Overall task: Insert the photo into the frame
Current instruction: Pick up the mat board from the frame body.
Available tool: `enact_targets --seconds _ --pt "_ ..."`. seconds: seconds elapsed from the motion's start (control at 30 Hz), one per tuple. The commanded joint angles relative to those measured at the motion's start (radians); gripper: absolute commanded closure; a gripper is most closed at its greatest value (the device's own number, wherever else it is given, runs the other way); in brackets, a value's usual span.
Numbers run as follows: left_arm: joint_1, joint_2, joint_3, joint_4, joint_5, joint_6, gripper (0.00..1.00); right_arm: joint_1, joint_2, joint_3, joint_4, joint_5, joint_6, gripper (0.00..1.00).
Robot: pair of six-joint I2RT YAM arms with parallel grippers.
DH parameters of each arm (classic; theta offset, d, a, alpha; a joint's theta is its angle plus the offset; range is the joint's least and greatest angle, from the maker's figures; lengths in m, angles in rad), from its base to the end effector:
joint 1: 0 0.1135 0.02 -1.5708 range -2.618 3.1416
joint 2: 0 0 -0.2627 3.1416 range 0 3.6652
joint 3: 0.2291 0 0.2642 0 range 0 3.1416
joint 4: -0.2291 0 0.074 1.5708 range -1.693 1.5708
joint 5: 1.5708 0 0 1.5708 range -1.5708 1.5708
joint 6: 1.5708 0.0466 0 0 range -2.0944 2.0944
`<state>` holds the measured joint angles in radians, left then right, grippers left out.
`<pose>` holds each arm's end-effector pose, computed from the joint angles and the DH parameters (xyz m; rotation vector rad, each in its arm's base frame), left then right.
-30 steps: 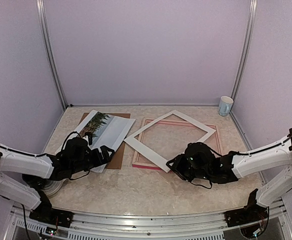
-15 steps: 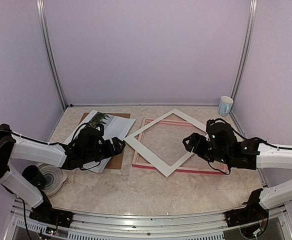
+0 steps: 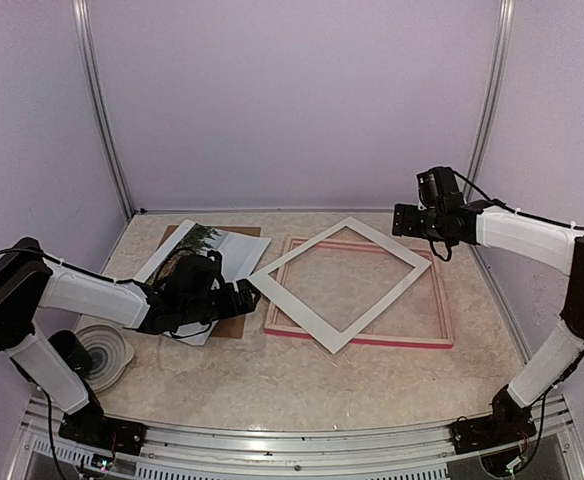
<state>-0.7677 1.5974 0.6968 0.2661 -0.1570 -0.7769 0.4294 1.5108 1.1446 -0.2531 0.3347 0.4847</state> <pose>0.2429 -0.2243 0.1406 -0.1012 2.2810 -0.6764 0.3356 0.1368 0.2711 0.2462 2.1414 0.1627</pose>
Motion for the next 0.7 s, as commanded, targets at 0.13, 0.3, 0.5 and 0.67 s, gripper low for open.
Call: enact_targets --seconds 0.13,0.3,0.5,0.67 --pt "-0.023 -0.014 -0.037 -0.008 0.001 0.012 0.01 -0.099 0.368 0.393 -0.278 -0.083 -0.344 0.05" --pt "-0.025 -0.033 -0.072 -0.003 -0.001 0.003 0.01 -0.1 0.508 0.557 -0.424 -0.015 -0.446 0.05" --pt "-0.026 -0.038 -0.094 0.007 -0.001 0.002 0.01 -0.099 0.556 0.565 -0.469 -0.009 -0.529 0.05" --pt "-0.027 -0.016 -0.099 0.03 0.013 -0.009 0.01 -0.105 0.607 0.581 -0.506 -0.007 -0.561 0.05"
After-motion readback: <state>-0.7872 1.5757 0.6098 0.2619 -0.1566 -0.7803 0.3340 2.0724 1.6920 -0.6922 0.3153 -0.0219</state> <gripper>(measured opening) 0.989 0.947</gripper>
